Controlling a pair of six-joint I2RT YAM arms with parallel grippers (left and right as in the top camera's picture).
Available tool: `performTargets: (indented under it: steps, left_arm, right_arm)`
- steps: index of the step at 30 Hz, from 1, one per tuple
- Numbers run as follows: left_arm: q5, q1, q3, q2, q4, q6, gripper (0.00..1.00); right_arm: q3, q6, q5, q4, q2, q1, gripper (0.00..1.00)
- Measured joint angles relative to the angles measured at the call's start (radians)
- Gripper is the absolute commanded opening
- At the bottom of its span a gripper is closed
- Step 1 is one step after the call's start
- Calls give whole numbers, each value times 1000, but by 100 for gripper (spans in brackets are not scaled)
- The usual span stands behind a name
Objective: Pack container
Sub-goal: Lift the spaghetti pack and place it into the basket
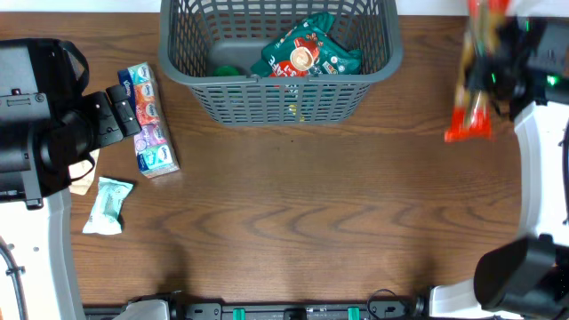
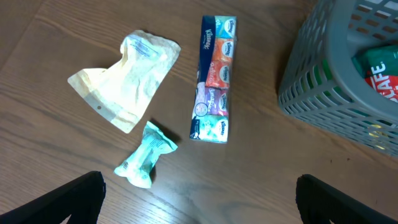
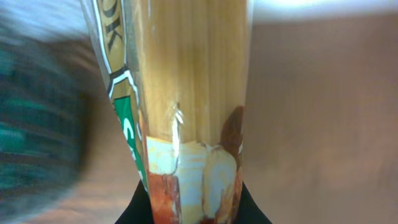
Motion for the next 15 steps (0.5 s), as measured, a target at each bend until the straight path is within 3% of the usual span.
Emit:
performTargets:
  steps: [4,12,15]
  left_arm:
    - [0,0,0,0,0,0,99]
    - [0,0,0,0,0,0,99]
    - [0,0,0,0,0,0,99]
  right_arm:
    - [165,-280,-16,56,-42,168,1]
    - [197,-743,-105,193,-47,447,1]
    - [197,-822,-140,270,-3,505,1]
